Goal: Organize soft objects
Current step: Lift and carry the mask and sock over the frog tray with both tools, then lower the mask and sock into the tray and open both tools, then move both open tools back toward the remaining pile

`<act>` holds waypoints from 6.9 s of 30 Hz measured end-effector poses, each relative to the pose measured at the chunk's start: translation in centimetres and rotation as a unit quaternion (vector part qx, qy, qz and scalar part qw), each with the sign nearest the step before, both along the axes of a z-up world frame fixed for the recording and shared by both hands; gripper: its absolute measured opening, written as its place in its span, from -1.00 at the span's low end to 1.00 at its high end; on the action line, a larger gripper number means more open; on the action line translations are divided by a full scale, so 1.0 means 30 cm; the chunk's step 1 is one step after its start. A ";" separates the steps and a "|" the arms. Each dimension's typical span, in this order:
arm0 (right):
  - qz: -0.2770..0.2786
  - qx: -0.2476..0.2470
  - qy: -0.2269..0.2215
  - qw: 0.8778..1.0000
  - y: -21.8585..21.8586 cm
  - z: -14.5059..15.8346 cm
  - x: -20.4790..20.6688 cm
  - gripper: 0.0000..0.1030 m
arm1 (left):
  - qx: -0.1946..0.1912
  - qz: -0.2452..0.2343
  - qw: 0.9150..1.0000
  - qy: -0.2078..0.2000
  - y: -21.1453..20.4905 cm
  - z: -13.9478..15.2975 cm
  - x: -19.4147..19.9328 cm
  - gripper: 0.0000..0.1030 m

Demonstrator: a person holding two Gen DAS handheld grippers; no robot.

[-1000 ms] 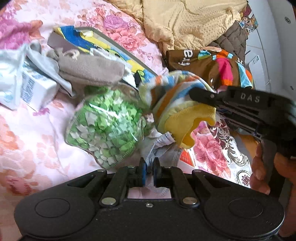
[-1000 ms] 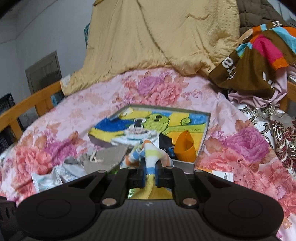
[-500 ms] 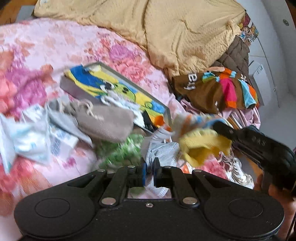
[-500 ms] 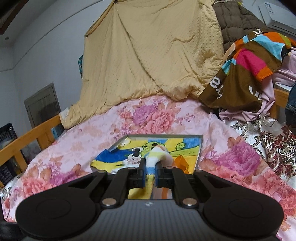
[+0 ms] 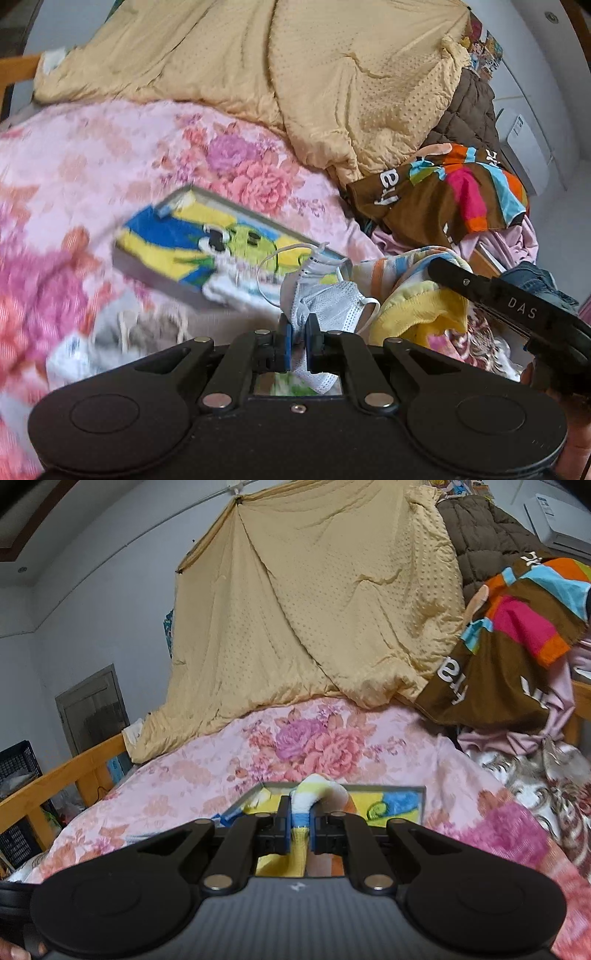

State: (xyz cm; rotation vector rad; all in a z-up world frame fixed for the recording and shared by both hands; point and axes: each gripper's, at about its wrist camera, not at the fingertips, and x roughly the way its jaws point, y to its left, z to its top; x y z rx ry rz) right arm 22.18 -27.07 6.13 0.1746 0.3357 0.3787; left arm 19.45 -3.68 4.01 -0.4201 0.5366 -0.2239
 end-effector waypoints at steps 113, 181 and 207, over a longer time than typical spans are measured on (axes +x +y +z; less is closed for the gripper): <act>-0.076 -0.028 -0.005 0.997 -0.094 -0.014 0.029 0.99 | 0.159 0.059 0.981 -0.097 -0.060 0.113 0.071 0.98; -0.008 -0.171 0.140 0.975 0.267 -0.203 -0.473 0.99 | 0.235 0.168 0.957 0.017 0.139 -0.081 -0.467 0.98; 0.105 -0.187 0.098 0.972 0.343 -0.211 -0.386 0.99 | 0.214 0.152 0.963 0.062 0.177 -0.110 -0.399 0.98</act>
